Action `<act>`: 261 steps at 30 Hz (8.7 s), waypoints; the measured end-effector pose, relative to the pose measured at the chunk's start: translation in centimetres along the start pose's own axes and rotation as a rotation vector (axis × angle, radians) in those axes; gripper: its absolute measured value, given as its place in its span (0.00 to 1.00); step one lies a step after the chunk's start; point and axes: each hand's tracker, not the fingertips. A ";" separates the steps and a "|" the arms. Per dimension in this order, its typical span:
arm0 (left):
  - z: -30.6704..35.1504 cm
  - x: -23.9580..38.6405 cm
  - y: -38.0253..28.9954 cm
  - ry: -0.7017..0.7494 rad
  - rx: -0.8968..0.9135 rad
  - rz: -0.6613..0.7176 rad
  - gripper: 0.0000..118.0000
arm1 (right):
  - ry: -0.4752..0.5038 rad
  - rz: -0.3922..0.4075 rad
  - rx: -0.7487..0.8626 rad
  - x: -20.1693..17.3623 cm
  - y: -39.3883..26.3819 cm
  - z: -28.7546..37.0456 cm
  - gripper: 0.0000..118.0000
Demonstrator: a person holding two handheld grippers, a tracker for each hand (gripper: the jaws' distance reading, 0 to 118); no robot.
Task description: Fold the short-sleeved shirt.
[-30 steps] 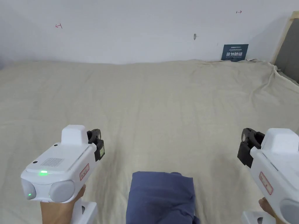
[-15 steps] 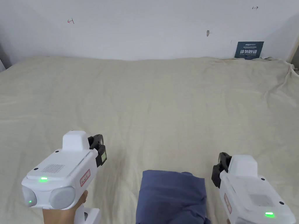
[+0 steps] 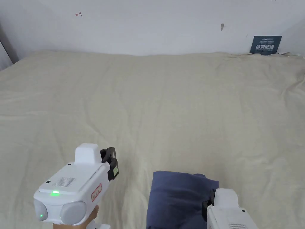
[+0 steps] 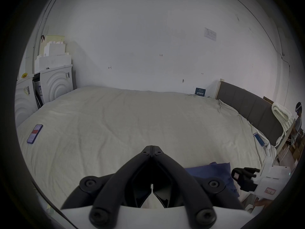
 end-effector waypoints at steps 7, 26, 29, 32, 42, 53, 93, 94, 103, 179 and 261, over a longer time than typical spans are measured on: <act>-0.1 0.9 -1.2 -0.030 -0.055 0.004 0.00 | -0.010 0.022 -0.080 -0.9 -3.0 -1.1 0.00; -9.9 1.8 -4.9 -0.397 -0.622 0.163 0.76 | 0.020 0.023 -0.093 -0.2 -2.9 -1.4 0.00; -11.3 1.7 -5.1 -0.451 -0.695 0.199 0.76 | 0.020 0.020 -0.094 -0.2 -2.9 -1.4 0.00; -12.8 1.2 -5.5 -0.491 -0.733 0.265 0.76 | 0.020 0.031 -0.095 -0.2 -2.8 -1.4 0.00; -15.3 2.3 -6.7 -0.527 -0.808 0.255 0.50 | 0.025 0.018 -0.102 0.0 -2.7 -1.4 0.00; -13.5 4.3 -5.8 -0.518 -0.807 0.230 0.17 | 0.032 0.013 -0.112 0.3 -2.5 -1.4 0.00; -11.4 -26.5 5.8 0.266 -0.798 -0.090 0.15 | -0.048 0.033 0.343 6.5 13.1 7.8 0.00; -11.7 -27.2 5.5 0.290 -0.802 -0.082 0.15 | -0.052 0.033 0.338 6.1 13.3 8.0 0.00; -12.7 -29.1 2.7 0.362 -0.746 -0.003 0.48 | -0.074 0.057 0.317 5.5 13.9 7.8 0.00; 0.5 6.9 4.7 0.097 0.435 -0.192 0.00 | -0.088 0.032 0.558 8.1 15.9 11.9 0.00; 1.1 5.4 4.3 0.106 0.463 -0.151 1.00 | -0.058 0.029 0.538 7.4 15.9 12.6 0.98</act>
